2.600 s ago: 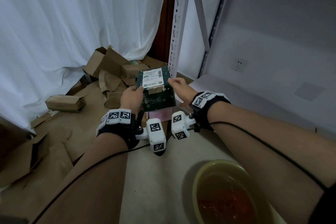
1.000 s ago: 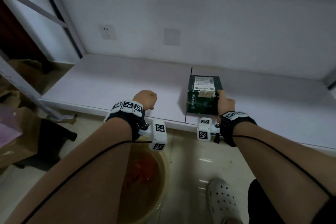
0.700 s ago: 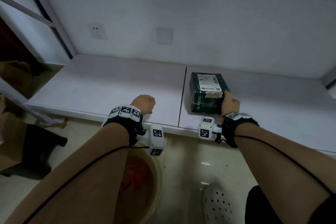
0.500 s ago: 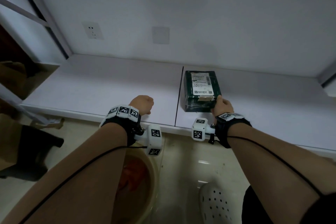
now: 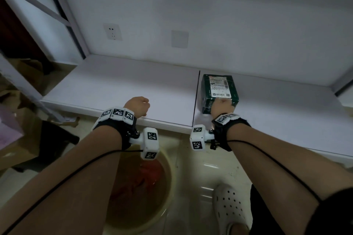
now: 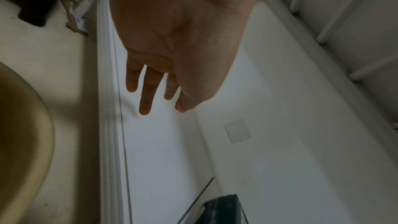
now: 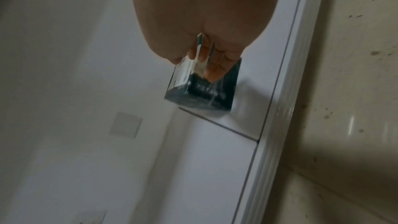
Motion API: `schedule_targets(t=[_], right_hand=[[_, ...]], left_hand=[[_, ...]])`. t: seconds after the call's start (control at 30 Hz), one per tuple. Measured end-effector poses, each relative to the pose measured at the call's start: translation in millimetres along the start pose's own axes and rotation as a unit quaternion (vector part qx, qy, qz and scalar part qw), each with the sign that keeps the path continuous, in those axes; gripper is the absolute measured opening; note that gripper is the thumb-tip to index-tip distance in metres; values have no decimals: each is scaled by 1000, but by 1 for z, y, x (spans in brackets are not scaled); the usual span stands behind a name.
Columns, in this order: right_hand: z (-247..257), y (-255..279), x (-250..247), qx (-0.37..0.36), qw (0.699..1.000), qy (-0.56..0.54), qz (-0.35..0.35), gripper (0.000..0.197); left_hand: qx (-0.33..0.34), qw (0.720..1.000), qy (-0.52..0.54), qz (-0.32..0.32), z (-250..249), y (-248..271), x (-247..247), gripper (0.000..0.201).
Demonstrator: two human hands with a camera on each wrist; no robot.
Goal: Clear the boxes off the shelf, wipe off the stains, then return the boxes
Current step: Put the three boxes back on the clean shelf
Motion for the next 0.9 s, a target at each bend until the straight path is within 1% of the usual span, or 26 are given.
schedule_targets(t=[0.07,0.13,0.23,0.33,0.43,0.47,0.53,0.6,0.67,0.77,0.87,0.9], right_hand=[[18,19,16,-23,1000,0,19,43],[35,41,35,-42,997,24,64,41],[58,76,70,-60,993,-23,101,39],[80,115,107,-77,983,-62,154,37],[101,148,142,-93,975,-70,187,34],[107,158,155,-101,972,-76,199,33],[117,176,186,-118,963,-84,228,29],[121,187,220,-147,952,-75,256,24],[133,211,240,-171,941,-67,284,19],[159,248,256,-208,924,-65,315,18],[183,280,270,-238,900,-50,361,23],[188,290,275,-250,892,-43,373,21]], left_hand=[[-7,1000,-1,-9,21,3,-20,40],[-11,999,3,-31,46,8,-43,39],[-14,993,-34,-114,86,18,-80,38],[-16,981,-49,-186,125,34,-120,39],[-36,967,-25,-252,162,46,-160,38],[-43,960,9,-275,175,48,-172,38],[-60,942,61,-325,200,54,-194,37],[-73,927,69,-361,224,59,-209,35],[-98,921,80,-370,250,60,-221,37],[-150,916,138,-345,287,57,-237,45],[-192,900,226,-321,315,53,-250,44],[-208,892,246,-315,323,52,-252,43]])
Point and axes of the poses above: each hand's wrist, its own y-axis away from the middle knuckle, its own x-axis out of the palm, z = x × y, the point moved 1 cm from there along -y, towards the middle knuckle, and after that the axes turned 12 degrees about -x, right-handed, at the moved point
